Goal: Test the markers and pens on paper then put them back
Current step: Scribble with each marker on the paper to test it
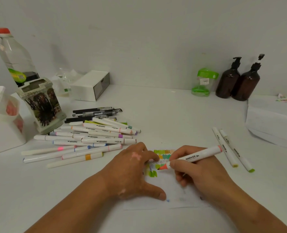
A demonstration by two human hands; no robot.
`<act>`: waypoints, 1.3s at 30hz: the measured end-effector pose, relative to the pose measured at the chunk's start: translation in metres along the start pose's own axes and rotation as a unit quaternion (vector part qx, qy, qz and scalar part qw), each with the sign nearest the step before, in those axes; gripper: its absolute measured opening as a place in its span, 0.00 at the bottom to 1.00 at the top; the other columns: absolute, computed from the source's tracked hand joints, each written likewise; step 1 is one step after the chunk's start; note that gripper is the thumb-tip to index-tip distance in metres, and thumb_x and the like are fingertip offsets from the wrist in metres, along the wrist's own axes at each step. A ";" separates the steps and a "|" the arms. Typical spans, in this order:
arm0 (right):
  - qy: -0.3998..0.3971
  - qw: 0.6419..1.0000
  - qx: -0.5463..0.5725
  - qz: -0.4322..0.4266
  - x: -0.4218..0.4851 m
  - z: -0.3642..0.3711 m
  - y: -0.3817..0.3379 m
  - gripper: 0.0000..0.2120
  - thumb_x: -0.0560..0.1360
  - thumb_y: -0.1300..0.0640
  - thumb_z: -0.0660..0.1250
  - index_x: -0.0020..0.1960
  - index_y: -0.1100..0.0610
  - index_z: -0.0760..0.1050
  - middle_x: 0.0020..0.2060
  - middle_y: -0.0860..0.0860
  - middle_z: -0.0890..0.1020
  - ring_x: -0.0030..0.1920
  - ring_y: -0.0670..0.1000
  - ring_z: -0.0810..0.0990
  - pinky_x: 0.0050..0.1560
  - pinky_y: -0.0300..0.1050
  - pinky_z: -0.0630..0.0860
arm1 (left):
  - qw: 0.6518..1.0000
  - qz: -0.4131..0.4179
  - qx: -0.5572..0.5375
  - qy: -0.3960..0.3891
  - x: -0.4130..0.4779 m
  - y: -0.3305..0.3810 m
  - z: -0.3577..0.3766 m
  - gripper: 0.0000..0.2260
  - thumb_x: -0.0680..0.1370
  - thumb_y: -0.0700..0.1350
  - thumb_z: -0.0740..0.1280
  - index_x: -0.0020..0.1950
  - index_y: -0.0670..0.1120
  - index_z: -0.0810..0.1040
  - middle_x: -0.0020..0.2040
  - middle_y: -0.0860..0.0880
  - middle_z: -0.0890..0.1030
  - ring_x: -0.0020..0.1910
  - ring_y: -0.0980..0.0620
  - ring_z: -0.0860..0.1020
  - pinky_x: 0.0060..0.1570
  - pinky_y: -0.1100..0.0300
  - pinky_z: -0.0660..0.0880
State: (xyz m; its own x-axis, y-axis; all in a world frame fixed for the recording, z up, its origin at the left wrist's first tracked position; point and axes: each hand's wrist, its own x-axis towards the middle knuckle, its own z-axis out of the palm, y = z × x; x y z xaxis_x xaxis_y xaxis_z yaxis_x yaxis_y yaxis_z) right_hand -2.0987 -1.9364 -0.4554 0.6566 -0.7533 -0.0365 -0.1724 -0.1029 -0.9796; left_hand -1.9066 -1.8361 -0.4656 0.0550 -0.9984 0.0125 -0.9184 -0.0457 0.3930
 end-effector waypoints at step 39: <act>0.028 0.991 -0.130 -0.004 -0.002 0.002 -0.001 0.07 0.73 0.59 0.73 0.37 0.49 0.81 0.24 0.52 0.80 0.23 0.48 0.76 0.20 0.33 0.66 | 0.999 -0.030 0.004 -0.029 0.001 0.005 -0.006 0.44 0.59 0.76 0.71 0.72 0.62 0.68 0.52 0.60 0.69 0.52 0.58 0.71 0.55 0.57 0.75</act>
State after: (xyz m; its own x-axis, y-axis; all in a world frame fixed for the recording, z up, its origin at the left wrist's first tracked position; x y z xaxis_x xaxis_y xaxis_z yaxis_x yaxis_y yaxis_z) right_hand -2.0980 -1.9338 -0.4551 0.6186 -0.7857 -0.0099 -0.3552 -0.2683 -0.8955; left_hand -1.9092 -1.8367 -0.4583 0.0871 -0.9942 -0.0638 -0.9174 -0.1050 0.3838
